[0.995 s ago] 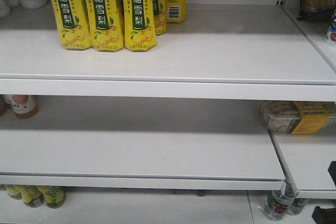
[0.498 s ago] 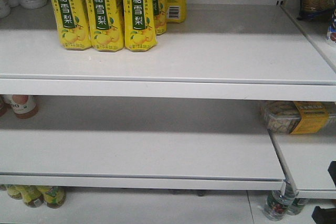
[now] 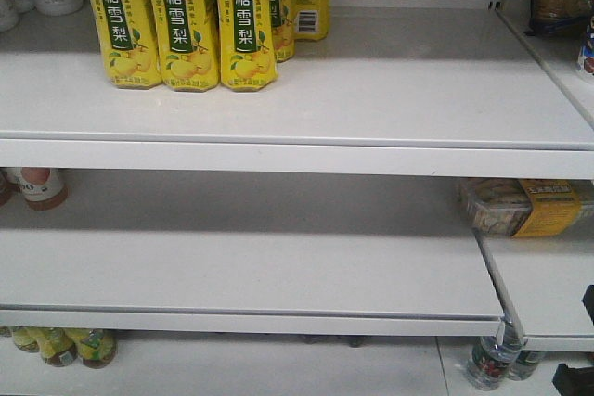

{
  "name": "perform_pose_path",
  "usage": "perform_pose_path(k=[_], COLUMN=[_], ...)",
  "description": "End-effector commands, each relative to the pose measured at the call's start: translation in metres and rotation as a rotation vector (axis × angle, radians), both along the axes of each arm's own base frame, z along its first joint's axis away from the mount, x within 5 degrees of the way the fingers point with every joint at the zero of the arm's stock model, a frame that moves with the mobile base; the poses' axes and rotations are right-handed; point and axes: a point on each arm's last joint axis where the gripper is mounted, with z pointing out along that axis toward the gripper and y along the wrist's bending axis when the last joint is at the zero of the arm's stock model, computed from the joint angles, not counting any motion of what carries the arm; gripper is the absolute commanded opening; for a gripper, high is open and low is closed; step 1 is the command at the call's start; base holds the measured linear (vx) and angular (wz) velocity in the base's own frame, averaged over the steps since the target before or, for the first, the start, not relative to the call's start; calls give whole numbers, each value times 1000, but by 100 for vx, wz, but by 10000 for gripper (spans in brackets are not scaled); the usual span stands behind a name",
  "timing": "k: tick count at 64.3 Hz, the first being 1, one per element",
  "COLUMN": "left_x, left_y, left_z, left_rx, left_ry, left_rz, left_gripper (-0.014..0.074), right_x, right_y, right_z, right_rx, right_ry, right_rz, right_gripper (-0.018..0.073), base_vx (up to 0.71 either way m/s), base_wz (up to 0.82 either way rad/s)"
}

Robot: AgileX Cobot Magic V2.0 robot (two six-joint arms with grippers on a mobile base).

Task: Place coke in basket with both arms

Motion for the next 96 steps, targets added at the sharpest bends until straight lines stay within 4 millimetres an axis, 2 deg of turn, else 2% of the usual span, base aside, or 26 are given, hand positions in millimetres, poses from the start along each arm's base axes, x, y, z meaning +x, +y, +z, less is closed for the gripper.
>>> perform_pose_path(k=[1, 26, 57, 63, 76, 96], left_x=[-2, -2, -2, -2, -2, -2], left_y=[0, 0, 0, 0, 0, 0], left_z=[27, 27, 27, 27, 27, 27], left_rx=[104, 104, 104, 104, 104, 104], left_ry=[-212, -212, -212, -212, -212, -212], left_rz=[-6, -6, -6, -6, -6, -6], left_gripper=[-6, -6, -6, -6, -6, -6], right_x=[1, -10, -29, -31, -36, -41], right_y=[2, -7, -15, -15, -14, -14], right_z=[10, 25, 19, 11, -23, -22], right_rx=[-49, -91, -129, -138, -102, -106], right_ry=[-45, -202, -153, -163, -219, -250], right_rz=[35, -37, -141, -144, -149, -153], right_gripper=[-10, -10, -10, -10, -10, -10], base_vx=[0, 0, 0, 0, 0, 0], base_wz=[0, 0, 0, 0, 0, 0])
